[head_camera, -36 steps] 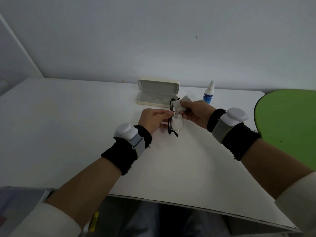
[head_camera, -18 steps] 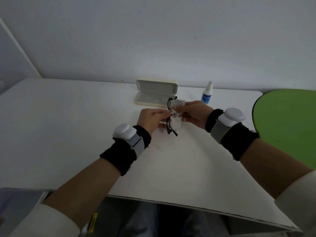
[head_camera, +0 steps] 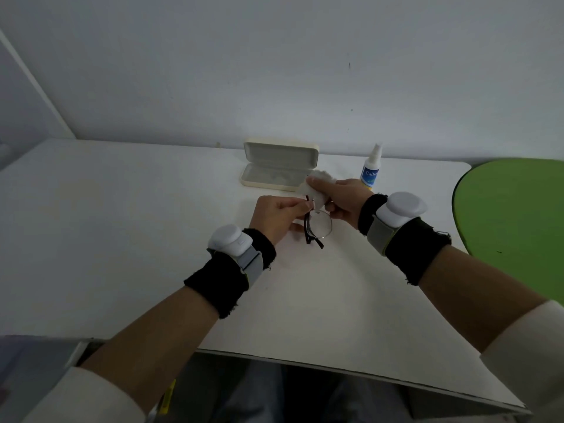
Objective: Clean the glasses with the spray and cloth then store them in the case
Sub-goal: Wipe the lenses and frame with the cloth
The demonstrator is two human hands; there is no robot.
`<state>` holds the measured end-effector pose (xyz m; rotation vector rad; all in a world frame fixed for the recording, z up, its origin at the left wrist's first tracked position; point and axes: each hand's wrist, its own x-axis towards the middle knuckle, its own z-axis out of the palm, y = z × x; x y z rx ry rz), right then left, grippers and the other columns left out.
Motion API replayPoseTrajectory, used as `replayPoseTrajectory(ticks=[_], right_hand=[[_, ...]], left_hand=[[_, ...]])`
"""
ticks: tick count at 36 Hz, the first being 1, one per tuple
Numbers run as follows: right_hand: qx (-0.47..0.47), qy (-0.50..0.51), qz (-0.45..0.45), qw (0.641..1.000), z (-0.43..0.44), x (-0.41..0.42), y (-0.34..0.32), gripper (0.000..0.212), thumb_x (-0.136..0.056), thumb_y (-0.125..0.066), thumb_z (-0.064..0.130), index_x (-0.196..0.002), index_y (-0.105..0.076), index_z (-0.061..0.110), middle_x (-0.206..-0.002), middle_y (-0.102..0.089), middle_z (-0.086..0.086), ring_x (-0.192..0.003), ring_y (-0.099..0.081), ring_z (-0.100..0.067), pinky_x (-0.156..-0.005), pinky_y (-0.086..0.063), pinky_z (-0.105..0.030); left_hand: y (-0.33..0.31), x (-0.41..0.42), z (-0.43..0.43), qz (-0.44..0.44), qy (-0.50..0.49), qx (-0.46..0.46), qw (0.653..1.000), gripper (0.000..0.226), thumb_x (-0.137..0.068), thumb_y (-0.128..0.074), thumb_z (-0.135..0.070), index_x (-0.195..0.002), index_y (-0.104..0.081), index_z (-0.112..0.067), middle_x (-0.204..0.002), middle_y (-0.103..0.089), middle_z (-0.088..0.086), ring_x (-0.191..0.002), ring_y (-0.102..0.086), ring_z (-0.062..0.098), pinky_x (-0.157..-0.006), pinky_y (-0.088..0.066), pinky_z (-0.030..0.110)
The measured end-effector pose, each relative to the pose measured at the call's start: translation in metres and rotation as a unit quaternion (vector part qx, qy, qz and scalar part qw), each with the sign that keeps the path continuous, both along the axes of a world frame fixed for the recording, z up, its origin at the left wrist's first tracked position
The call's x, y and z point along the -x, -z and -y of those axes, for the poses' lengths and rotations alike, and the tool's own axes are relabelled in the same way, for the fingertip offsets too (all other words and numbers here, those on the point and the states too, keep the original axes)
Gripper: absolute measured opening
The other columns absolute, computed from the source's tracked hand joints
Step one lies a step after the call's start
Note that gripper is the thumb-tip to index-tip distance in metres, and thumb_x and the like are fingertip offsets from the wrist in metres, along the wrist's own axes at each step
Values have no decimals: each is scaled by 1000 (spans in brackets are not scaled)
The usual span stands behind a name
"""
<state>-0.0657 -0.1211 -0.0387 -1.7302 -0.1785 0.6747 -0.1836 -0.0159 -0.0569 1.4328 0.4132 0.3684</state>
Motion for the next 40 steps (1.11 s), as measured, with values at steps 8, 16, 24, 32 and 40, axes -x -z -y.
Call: replayPoseTrajectory(ticks=[8,16,24,32,40], right_hand=[[-15,18,-4,1000,1,-4,-3,36,-90,-69,37,-91,-64,1,-64,-59,-9,-46,-52,-13,-44,-45,-23],[-24,-10,-21,999,7,-4,-5,33,-92,-68,30,-99,-64,-1,-68,-63,-9,-50,-56,-12,-48,-48,-23],[-12,-49,22,998,18,-4,-1,39,-89,-70,30,-109,-68,-3,-87,-62,-14,-59,-52,-13,-58,-48,-24],[-16,-31,73,997,21,-3,0,31,-90,-69,28,-112,-58,10,-87,-68,-15,-57,-64,-16,-53,-52,-26],[38,-22,182,982,19,-8,3,29,-85,-71,35,-91,-65,8,-78,-58,-2,-73,-52,-15,-64,-44,-24]], left_hand=[[2,0,-1,0,-14,12,1000,16,-83,-72,-5,-95,-74,4,-80,-73,11,-72,-69,20,-60,-58,32],[0,-1,-3,-9,-34,34,999,16,-82,-72,-5,-94,-74,5,-85,-73,17,-72,-69,23,-58,-57,31],[-3,1,-10,-14,-46,43,998,20,-83,-71,-5,-97,-72,9,-91,-71,22,-71,-67,23,-58,-57,29],[-7,0,-18,-9,-58,42,997,19,-83,-70,-3,-97,-71,9,-93,-71,25,-71,-68,24,-60,-59,33],[-11,0,-26,-2,-67,34,997,15,-84,-70,-7,-93,-74,5,-94,-71,26,-73,-70,24,-60,-58,32]])
